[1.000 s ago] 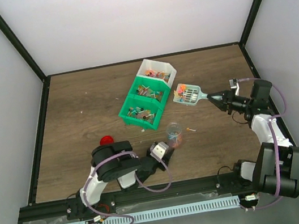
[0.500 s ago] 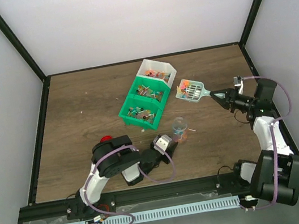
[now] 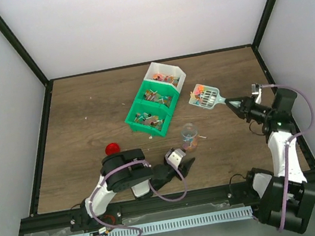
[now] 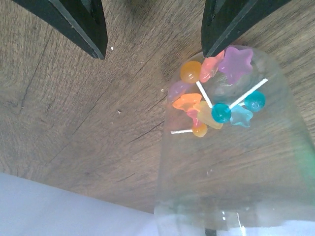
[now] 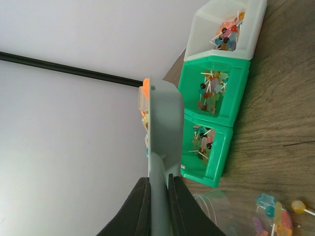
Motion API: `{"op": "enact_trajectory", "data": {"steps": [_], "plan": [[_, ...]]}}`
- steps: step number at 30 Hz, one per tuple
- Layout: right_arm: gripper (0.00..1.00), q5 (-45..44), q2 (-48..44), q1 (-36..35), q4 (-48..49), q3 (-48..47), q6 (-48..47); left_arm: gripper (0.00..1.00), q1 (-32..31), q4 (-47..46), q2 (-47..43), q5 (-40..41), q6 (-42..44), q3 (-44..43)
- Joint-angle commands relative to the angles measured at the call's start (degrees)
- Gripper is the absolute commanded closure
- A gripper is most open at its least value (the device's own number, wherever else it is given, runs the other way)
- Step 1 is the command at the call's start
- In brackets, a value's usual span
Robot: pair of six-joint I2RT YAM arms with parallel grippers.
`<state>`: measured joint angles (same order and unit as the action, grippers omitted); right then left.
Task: Pack the candies
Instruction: Move the packing bottle to the center of the board, then place the fake candies in the packing bottle.
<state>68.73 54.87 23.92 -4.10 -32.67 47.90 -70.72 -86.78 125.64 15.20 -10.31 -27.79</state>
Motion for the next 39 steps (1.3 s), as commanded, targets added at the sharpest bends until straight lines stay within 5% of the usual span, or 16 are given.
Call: {"op": "enact_trajectory", "data": {"steps": [1,18,39], "plan": [[0.99,-0.3,-4.5,1.6,-5.6,1.3,-3.8,0.46,-0.4,0.4,2.3,1.2,-3.0,-0.1],[0.99,-0.2,-15.7,2.1,-17.3,3.6,-8.8,0.41,0.6,10.4,2.3,11.6,-4.8,-6.5],[0.99,-10.0,-19.2,2.1,-27.1,-0.3,-18.0,0.39,5.5,11.0,3.3,9.3,-8.0,-6.1]]}}
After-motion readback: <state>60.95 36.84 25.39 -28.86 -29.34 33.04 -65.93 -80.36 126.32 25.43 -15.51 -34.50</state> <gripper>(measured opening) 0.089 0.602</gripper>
